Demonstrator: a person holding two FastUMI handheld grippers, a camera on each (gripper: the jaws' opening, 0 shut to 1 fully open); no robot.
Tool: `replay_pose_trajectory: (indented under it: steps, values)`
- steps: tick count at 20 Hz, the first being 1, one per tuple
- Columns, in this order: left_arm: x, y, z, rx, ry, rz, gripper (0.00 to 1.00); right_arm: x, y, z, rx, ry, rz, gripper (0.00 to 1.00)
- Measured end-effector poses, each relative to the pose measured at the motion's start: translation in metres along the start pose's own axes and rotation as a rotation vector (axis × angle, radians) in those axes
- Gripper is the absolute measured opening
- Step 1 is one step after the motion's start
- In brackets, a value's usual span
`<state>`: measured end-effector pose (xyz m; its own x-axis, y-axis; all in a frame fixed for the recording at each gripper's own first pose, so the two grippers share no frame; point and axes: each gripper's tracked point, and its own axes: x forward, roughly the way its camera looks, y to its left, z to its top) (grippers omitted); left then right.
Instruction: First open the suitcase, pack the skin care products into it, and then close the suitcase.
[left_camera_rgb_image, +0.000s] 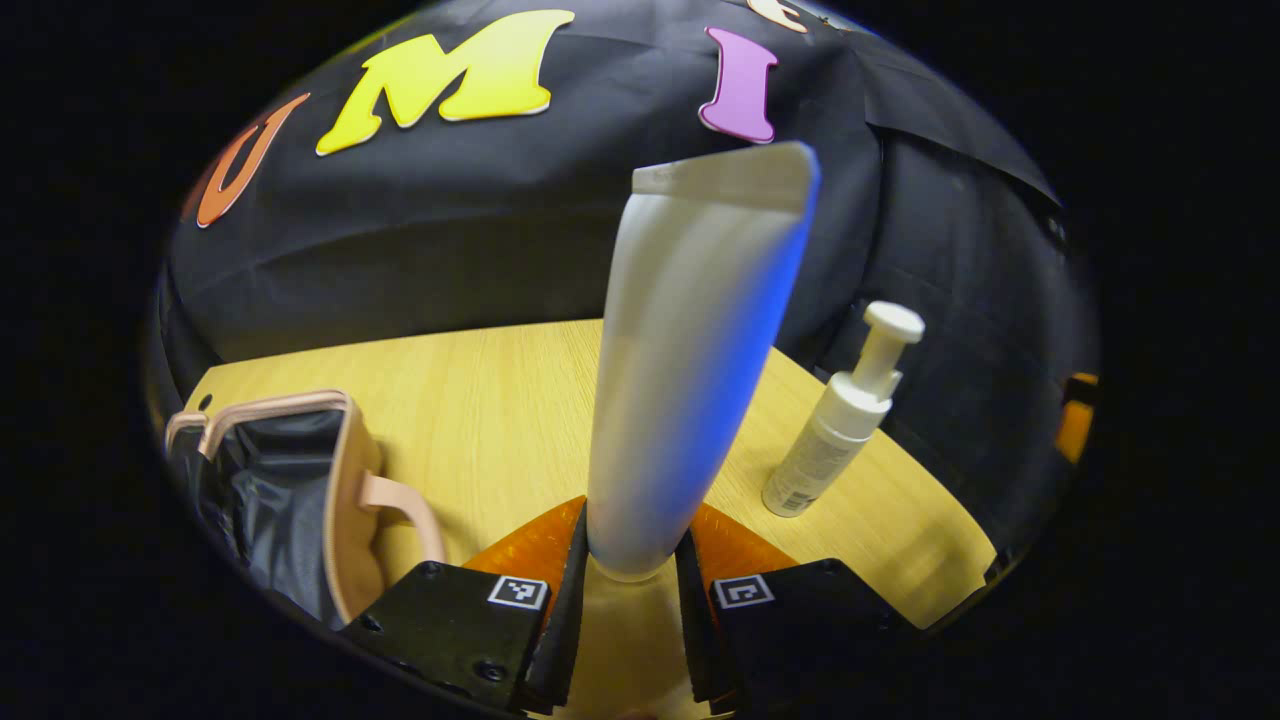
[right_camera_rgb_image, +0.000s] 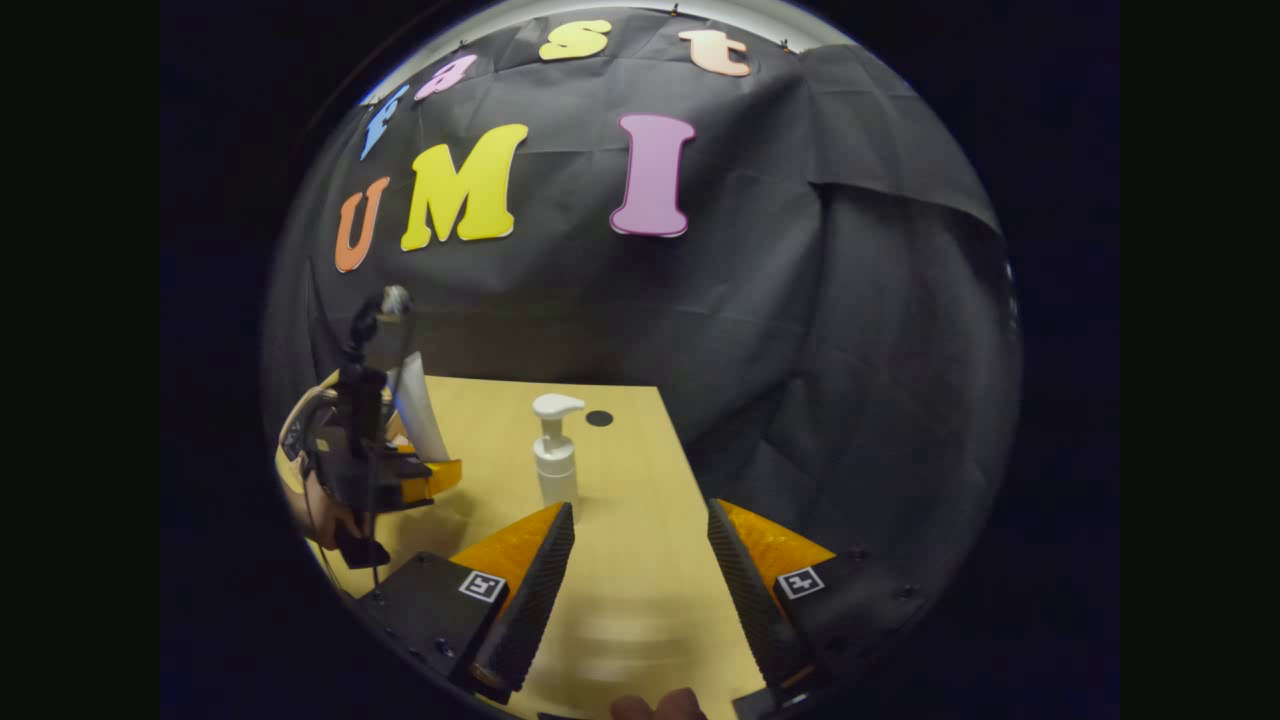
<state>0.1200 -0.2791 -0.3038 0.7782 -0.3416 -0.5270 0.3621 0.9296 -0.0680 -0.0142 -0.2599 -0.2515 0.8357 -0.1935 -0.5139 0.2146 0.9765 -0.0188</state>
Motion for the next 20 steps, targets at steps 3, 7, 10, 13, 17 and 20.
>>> replay_pose_trajectory:
  steps: [3,7,10,13,17,20]
  values:
    - [-0.040,0.010,0.007,0.008,0.004,0.021,0.46,0.033,0.027,-0.015,0.028,0.004,0.065,0.79]
    - [-0.084,0.025,0.018,-0.074,0.008,0.061,0.46,0.079,0.053,-0.031,0.026,0.013,0.117,0.79]
    - [-0.109,0.043,0.028,-0.105,-0.006,0.099,0.46,0.108,0.058,-0.043,0.038,0.038,0.124,0.80]
    - [-0.132,0.062,0.031,-0.120,-0.007,0.147,0.46,0.139,0.072,-0.047,0.030,0.047,0.144,0.80]
    - [-0.165,0.100,0.025,-0.166,0.002,0.235,0.46,0.170,0.086,-0.053,0.009,0.059,0.163,0.78]
    - [-0.183,0.128,0.014,-0.190,0.016,0.291,0.46,0.185,0.091,-0.061,0.015,0.082,0.160,0.77]
